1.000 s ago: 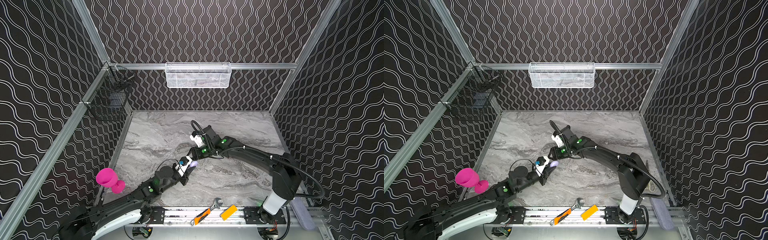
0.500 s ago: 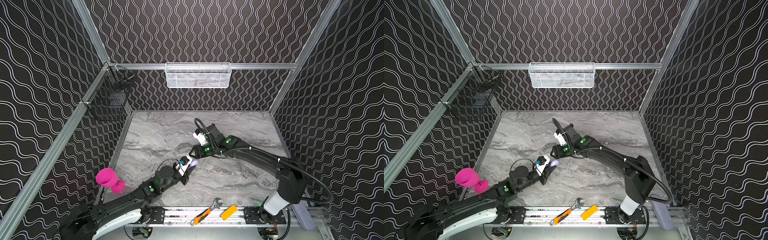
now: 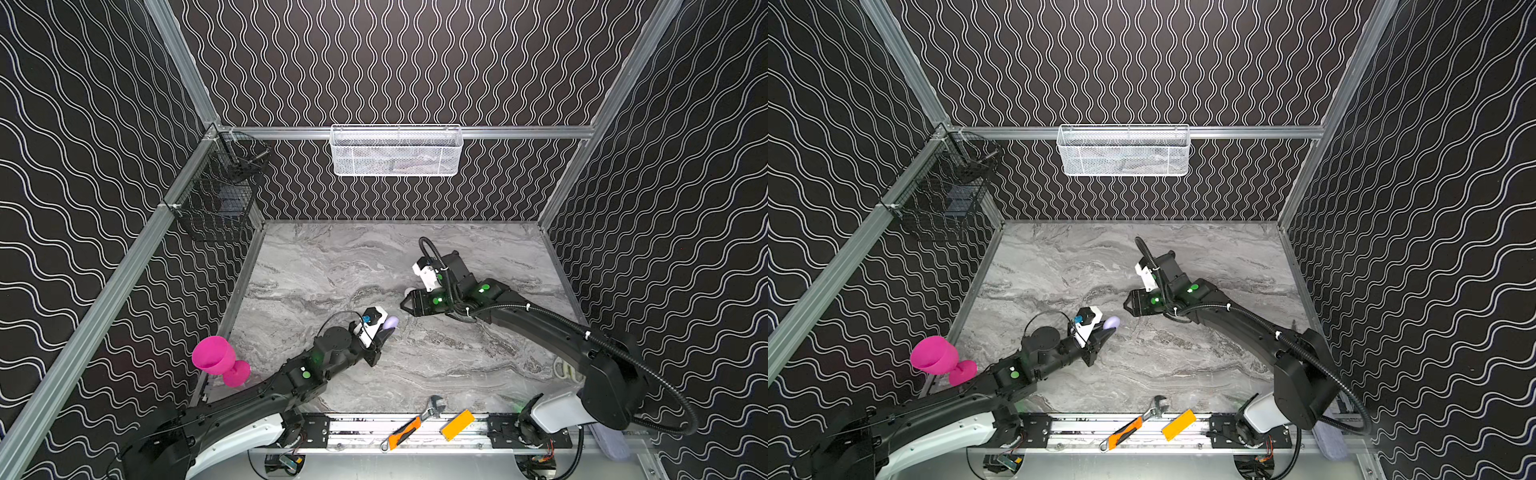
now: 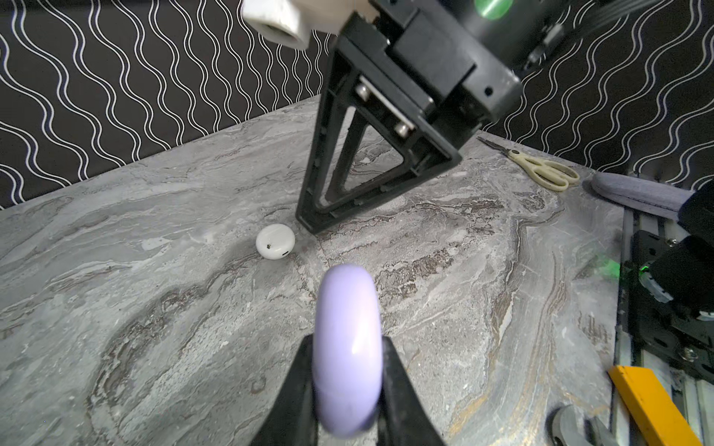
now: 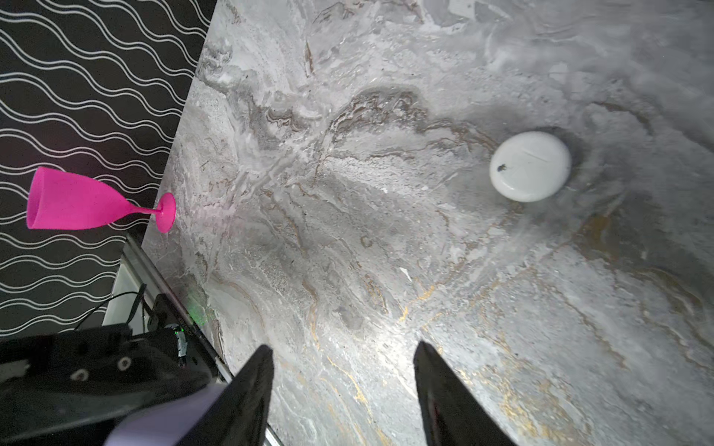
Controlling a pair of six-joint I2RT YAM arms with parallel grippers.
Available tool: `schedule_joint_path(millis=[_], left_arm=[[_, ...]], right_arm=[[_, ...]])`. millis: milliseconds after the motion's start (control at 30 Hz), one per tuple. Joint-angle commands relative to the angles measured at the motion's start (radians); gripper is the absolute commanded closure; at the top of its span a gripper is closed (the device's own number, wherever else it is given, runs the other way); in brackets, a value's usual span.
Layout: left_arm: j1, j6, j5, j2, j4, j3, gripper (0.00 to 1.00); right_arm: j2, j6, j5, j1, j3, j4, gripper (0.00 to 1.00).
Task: Insert the wireless bluetooth earbuds into the charging case
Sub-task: 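Carry the case toward the white case with the left gripper while the right withdraws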
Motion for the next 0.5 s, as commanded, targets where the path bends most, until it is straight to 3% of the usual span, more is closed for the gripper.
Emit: schedule_joint_path(millis=[0, 467], left_arm=[[0.001, -0.024, -0.003, 0.019, -0.022, 0.035, 0.97], [0.014, -0.102, 0.021, 0.171, -0.033, 0.143, 0.99]], right_arm=[[-0.038, 0.008, -0.015, -0.034, -0.040, 0.063, 0.39], [-0.175, 0.002, -0.077, -0.156, -0.252, 0.178, 0.38]])
